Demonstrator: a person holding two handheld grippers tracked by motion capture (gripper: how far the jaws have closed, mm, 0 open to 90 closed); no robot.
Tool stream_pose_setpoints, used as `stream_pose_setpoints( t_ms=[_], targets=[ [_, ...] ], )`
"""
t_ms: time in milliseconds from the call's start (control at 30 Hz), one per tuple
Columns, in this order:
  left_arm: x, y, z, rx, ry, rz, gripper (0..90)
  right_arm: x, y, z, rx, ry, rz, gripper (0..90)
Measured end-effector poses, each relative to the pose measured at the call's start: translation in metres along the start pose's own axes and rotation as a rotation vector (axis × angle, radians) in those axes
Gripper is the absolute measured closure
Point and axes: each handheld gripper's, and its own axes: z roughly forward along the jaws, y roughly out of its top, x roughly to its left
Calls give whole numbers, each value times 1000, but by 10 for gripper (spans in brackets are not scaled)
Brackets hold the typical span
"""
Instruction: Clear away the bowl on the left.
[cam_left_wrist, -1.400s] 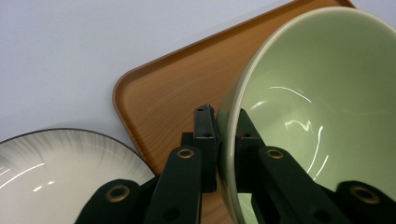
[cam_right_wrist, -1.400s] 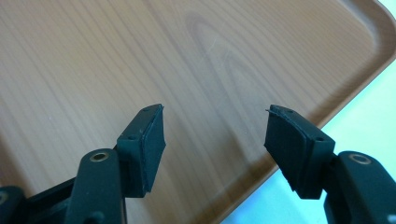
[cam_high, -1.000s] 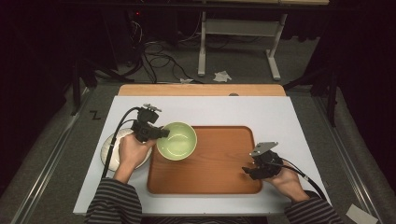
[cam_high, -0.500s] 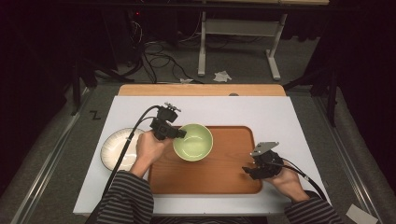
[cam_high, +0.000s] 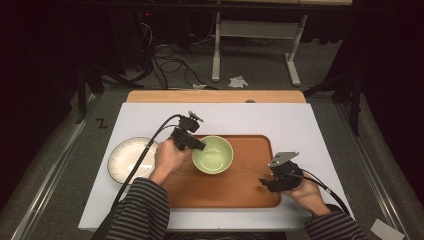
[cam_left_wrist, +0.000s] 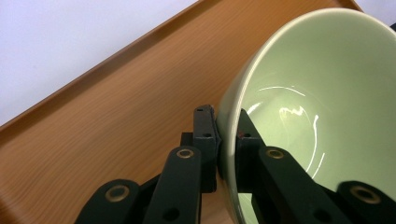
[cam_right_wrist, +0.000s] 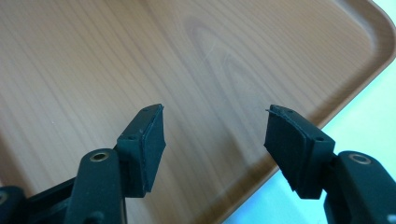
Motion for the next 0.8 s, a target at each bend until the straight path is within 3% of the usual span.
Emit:
stream_pose_setpoints(
  t_ms=[800],
  targets=[
    [5,11,46,26,-31,-72,837,1,0,1,3,7,-1,395]
  ],
)
